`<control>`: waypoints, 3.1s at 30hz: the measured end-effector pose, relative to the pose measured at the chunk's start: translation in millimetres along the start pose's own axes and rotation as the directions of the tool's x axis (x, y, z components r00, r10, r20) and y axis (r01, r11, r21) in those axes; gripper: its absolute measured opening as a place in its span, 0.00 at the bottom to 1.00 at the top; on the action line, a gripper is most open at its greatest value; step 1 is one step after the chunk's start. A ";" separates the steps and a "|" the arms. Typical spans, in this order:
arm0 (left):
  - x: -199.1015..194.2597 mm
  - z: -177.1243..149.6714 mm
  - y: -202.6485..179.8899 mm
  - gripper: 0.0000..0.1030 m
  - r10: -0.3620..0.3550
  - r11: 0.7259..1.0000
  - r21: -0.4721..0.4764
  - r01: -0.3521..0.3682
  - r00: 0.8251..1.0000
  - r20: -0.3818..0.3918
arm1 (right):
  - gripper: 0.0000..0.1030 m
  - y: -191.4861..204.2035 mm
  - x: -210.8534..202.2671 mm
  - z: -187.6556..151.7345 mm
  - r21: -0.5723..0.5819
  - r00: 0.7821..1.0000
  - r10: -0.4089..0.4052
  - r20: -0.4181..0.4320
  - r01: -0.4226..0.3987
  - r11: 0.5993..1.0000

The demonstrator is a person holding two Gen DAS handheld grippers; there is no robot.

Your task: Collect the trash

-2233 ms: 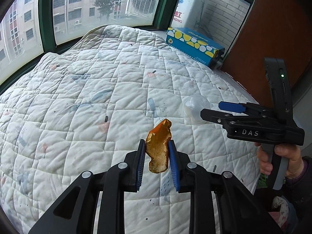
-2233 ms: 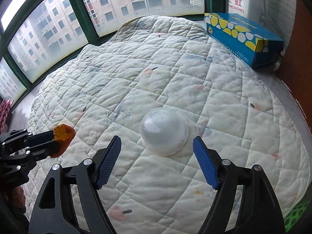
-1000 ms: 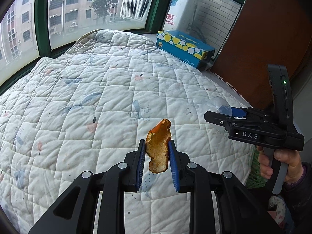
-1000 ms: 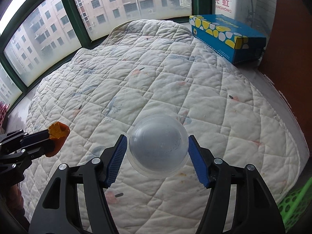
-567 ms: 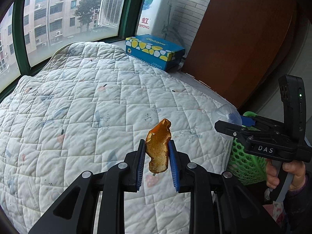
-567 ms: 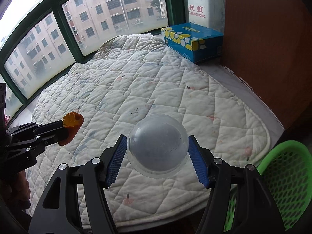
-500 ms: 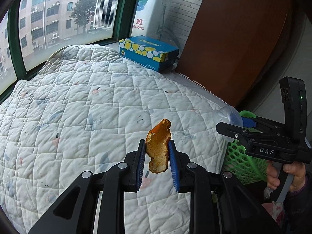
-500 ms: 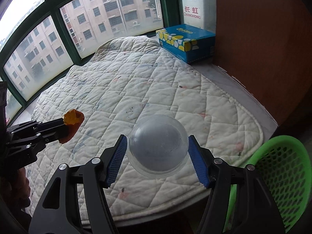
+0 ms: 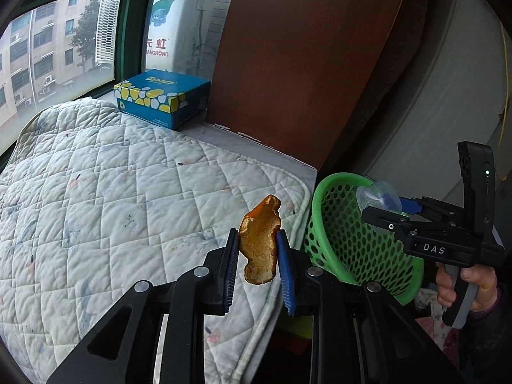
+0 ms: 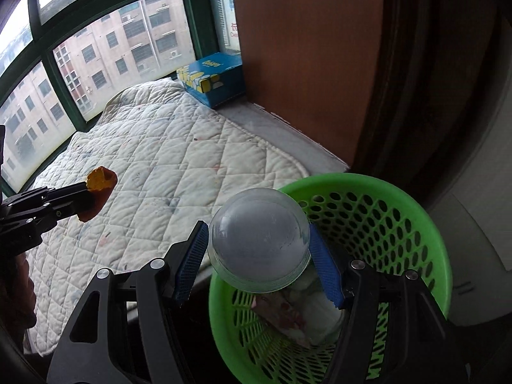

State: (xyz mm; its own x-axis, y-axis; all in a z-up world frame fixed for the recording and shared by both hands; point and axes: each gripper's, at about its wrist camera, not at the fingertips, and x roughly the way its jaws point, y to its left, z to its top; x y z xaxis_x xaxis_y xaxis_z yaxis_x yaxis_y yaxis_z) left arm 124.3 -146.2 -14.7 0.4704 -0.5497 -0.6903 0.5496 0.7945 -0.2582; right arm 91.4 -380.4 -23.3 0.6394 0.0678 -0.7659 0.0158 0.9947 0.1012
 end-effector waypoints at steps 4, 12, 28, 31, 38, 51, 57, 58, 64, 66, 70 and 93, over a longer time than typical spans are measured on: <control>9.3 4.6 -19.4 0.23 -0.023 0.999 0.026 0.023 1.000 -0.010 | 0.62 -32.0 -9.4 -10.3 0.036 0.999 -0.049 -0.002 0.049 0.998; 22.7 9.0 -49.4 0.23 -0.046 0.996 0.072 0.048 0.998 -0.034 | 0.62 -74.8 -16.9 -22.6 0.091 0.993 -0.121 -0.009 0.121 0.988; 46.8 10.2 -101.7 0.23 -0.093 0.985 0.140 0.105 0.992 -0.086 | 0.69 -103.1 -40.5 -37.0 0.164 0.990 -0.137 0.031 0.131 0.978; 52.2 7.4 -110.5 0.23 -0.101 0.982 0.150 0.115 0.990 -0.102 | 0.70 -104.2 -48.7 -38.9 0.178 0.989 -0.138 0.046 0.128 0.976; 68.2 0.8 -127.6 0.23 -0.111 0.977 0.165 0.135 0.983 -0.148 | 0.71 -107.5 -60.7 -41.9 0.205 0.989 -0.133 0.068 0.117 0.972; 67.4 -3.0 -125.9 0.45 -0.139 0.980 0.125 0.157 0.980 -0.145 | 0.74 -104.2 -66.6 -50.9 0.221 0.989 -0.122 0.079 0.102 0.970; 55.3 -2.9 -113.3 0.55 -0.081 0.990 0.105 0.094 0.989 -0.121 | 0.75 -96.1 -68.0 -52.7 0.229 0.991 -0.100 0.089 0.077 0.970; 52.2 -3.0 -110.2 0.56 -0.067 0.991 0.104 0.079 0.991 -0.114 | 0.76 -93.7 -68.7 -52.7 0.227 0.991 -0.096 0.091 0.073 0.971; 30.3 -5.4 -88.2 0.63 -0.005 0.997 0.081 0.011 0.997 -0.073 | 0.79 -76.2 -69.6 -51.1 0.217 0.991 -0.075 0.107 0.050 0.975; 21.3 -6.1 -78.8 0.70 0.022 0.997 0.074 -0.018 0.998 -0.050 | 0.80 -68.9 -69.1 -50.6 0.211 0.992 -0.066 0.109 0.042 0.976; 3.0 -8.8 -61.5 0.77 0.061 0.997 0.054 -0.060 0.998 -0.012 | 0.81 -53.0 -67.4 -49.1 0.197 0.992 -0.045 0.115 0.021 0.980; -92.1 -45.9 29.2 0.91 0.335 0.939 -0.120 -0.323 0.937 0.102 | 0.89 43.8 -59.0 -39.8 0.098 0.991 0.053 0.124 -0.065 0.993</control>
State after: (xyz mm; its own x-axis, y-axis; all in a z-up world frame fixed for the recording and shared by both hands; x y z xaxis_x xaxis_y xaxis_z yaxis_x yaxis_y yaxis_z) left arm 65.3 -60.5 10.3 0.6954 -0.2752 -0.6639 0.2813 0.9543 -0.1009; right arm 23.7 -337.9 1.0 0.7299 0.1102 -0.6747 0.0495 0.9758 0.2130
